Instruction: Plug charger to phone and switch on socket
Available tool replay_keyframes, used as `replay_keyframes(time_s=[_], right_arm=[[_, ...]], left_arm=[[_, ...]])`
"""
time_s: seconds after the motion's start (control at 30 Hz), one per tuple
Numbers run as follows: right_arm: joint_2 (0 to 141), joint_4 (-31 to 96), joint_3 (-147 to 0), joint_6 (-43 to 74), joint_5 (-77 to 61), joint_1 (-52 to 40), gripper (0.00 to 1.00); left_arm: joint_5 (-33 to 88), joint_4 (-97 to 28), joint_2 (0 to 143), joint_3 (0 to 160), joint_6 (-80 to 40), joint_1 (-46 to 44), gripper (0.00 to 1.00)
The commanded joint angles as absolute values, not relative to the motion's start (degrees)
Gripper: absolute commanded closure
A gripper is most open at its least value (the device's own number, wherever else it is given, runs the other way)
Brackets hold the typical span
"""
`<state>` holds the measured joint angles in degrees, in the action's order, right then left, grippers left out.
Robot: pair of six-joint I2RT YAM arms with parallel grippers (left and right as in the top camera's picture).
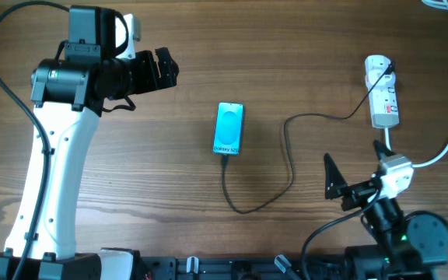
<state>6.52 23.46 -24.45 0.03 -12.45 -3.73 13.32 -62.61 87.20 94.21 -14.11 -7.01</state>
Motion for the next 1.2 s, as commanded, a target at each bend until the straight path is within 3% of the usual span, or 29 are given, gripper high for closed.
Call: replay_keyframes(time_s=[0.0,0.33,1.17], right_arm=[[0.1,19.9,-17.8,-1.6,-13.2,-4.0,0.00],[0.2,0.2,-4.4,-1.7,-8.3,-3.6,0.00],[0.2,0.0,-0.3,-1.5,-4.3,3.4,0.00]], left_arm=[[13.2,-62.5,87.4,94.0,-14.6,-6.9,0.00],[13.2,-62.5,87.4,94.0,-14.6,-6.9,0.00],[13.2,-62.5,87.4,94.0,-14.6,-6.9,0.00]])
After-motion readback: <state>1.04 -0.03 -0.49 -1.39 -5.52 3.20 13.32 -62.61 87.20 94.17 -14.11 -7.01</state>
